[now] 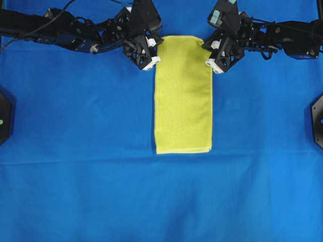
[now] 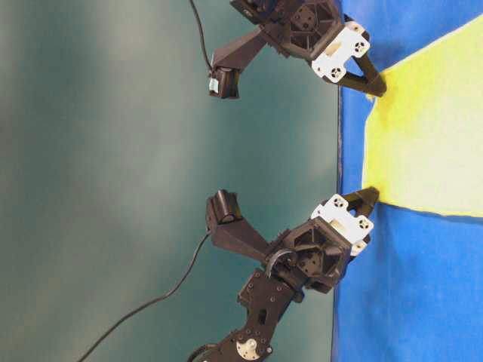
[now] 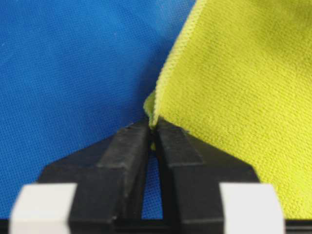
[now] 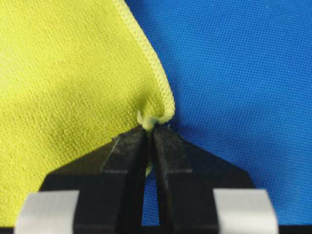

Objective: Fold the yellow towel.
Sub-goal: 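Grasp the strip's top corners with both grippers, then fold the top half down over the bottom half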

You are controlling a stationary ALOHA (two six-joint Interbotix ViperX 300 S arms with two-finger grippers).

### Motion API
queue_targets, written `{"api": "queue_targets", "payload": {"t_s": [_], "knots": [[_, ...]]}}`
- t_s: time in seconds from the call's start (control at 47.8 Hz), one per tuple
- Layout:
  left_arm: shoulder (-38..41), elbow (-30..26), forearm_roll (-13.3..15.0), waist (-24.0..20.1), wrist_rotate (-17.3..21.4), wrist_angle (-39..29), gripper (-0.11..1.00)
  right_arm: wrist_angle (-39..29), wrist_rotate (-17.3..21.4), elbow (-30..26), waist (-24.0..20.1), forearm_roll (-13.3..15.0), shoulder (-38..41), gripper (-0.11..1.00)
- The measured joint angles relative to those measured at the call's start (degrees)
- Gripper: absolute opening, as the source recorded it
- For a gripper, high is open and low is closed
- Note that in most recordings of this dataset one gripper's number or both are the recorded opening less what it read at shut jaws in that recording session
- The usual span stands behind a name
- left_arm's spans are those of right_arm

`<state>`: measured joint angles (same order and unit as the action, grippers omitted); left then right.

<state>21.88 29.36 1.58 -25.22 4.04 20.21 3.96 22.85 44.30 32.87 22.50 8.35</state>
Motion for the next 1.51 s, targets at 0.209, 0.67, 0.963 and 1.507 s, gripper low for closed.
{"api": "queue_targets", "payload": {"t_s": [0.209, 0.67, 0.963, 1.507], "knots": [[-0.09, -0.09, 0.0, 0.79, 0.97, -0.26, 0.01, -0.18, 0.88, 0.18, -0.09, -0.62, -0.35, 0.04], [-5.1, -1.32, 0.0, 0.7, 4.75, -4.04, 0.02, -4.22, 0.79, 0.88, 0.0, -0.7, -9.4, 0.04], [-6.15, -1.32, 0.0, 1.41, 4.83, -6.15, 0.02, -4.39, 1.05, 1.67, -0.44, -0.88, -10.28, 0.04], [-16.08, 2.9, 0.0, 14.41, 4.39, -20.65, 0.02, -5.89, 1.32, 8.17, -16.96, -7.91, -20.13, 0.04]]}}
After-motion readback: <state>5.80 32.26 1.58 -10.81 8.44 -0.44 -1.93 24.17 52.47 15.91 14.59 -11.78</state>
